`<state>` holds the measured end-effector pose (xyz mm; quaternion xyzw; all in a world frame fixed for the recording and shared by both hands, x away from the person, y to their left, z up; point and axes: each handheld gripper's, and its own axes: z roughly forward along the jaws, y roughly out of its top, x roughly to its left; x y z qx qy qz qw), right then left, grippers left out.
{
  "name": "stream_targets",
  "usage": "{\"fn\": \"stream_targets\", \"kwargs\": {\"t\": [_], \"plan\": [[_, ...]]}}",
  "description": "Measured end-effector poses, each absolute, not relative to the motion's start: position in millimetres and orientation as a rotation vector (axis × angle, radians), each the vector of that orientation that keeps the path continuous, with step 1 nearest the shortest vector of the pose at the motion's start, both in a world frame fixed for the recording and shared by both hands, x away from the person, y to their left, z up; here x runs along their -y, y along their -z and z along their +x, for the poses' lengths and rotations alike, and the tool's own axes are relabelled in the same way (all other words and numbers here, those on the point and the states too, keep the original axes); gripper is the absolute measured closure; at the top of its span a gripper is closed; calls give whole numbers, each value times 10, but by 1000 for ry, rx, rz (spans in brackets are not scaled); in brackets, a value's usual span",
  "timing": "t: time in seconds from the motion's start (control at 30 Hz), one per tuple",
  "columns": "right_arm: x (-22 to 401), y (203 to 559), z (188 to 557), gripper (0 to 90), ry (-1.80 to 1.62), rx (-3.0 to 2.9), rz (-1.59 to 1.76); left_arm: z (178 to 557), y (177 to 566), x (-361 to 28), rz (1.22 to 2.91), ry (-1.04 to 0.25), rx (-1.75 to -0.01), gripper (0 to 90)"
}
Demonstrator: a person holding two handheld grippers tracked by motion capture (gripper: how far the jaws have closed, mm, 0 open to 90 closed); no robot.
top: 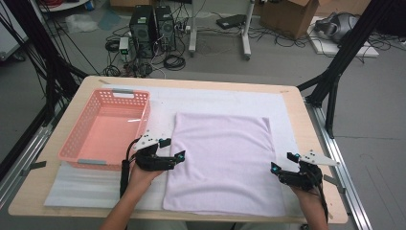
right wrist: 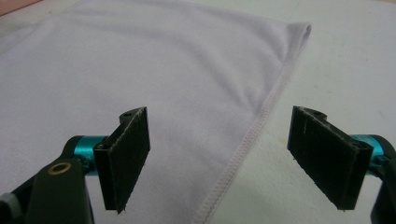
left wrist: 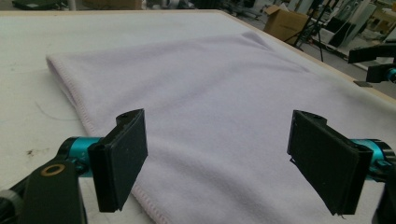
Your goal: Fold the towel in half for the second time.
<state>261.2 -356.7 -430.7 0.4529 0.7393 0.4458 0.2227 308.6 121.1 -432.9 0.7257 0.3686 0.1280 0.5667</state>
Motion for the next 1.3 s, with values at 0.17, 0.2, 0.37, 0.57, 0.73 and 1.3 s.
{"fn": "stream_targets", "kwargs": {"t": [0.17, 0.2, 0.37, 0.57, 0.73, 1.3], "plan": [[3543, 4323, 2757, 199, -1239, -2066, 1267, 3194, 4345, -1195, 1700, -309, -886, 208], [3534, 4322, 2791, 199, -1241, -2071, 1269, 3232, 4342, -1187, 1705, -308, -897, 215], [3496, 4280, 2993, 199, -1223, -2099, 1250, 3460, 4283, -1142, 1723, -316, -945, 205], [3513, 4229, 3271, 198, -1201, -2116, 1288, 3719, 4241, -1113, 1714, -295, -969, 217], [3524, 4204, 3460, 206, -1176, -2144, 1318, 3897, 4264, -1083, 1719, -280, -998, 223], [3525, 4391, 3920, 405, -1019, -2126, 1434, 4240, 4518, -1009, 1814, -361, -1247, 288]]}}
